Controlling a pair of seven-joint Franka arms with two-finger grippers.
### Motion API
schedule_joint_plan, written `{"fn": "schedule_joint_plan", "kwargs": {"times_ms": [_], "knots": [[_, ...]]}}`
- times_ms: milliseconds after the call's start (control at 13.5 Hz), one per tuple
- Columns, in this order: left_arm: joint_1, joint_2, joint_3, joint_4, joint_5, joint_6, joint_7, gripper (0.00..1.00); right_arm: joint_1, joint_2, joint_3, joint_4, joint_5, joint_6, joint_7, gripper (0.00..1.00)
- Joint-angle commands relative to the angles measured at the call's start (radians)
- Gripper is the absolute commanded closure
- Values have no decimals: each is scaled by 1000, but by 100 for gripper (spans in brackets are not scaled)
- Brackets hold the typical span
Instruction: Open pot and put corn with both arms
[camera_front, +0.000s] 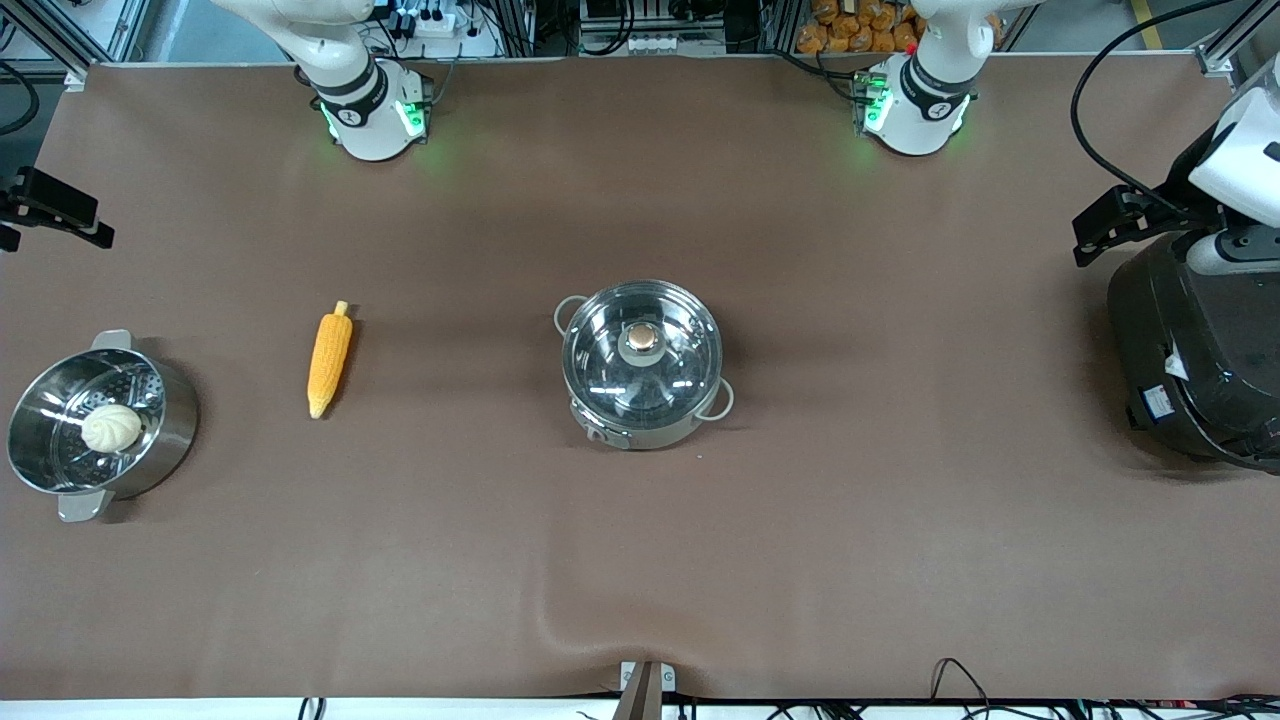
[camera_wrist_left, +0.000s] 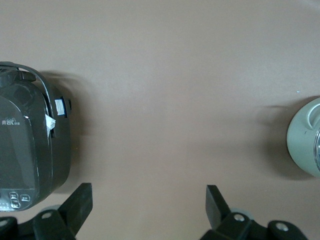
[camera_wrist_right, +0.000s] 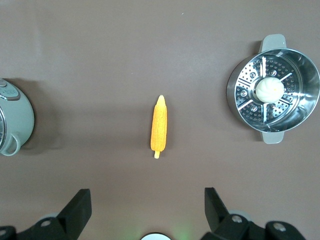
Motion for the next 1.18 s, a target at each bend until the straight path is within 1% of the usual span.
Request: {"fn": "schedule_joint_plan", "kwargs": {"times_ms": [0,369,443,517,591,664,738,812,886,960,1034,1107], "knots": [[1,-11,-2,6,25,-19,-3,0,-2,-4,2,3,-1,1,11,0],[-4,12,-2,48,13,-28,-7,0,1,2,2,-7,-7,8,3,0],[-7,20,-7,48,8,-28,-18,0,-1,0,3,-41,5,43,3,0],[-28,37,-31,48,7,-28,-44,0,7,-6,3,-76,6,93,5,0],[-53,41,-48,54,10,-25,-108,0,11,-6,6,-107,6,136,14,0],[-80,79,-63,83,13,-29,-157,0,17,-3,6,-145,6,181,12,0],[-129,107,-71,103,17,-32,-206,0,16,-6,6,-217,4,249,12,0],[-172,136,-71,114,13,-28,-313,0,14,-9,6,-294,4,341,12,0],[-212,177,-73,156,10,-20,-425,0,14,-6,6,-366,4,426,12,0],[-279,226,-73,201,13,-20,-520,0,11,-1,5,-435,4,502,8,0],[-350,279,-57,235,13,-19,-614,0,4,2,6,-514,4,590,-1,0],[-396,325,-54,262,13,-16,-700,0,2,2,5,-582,2,662,-4,0]]}}
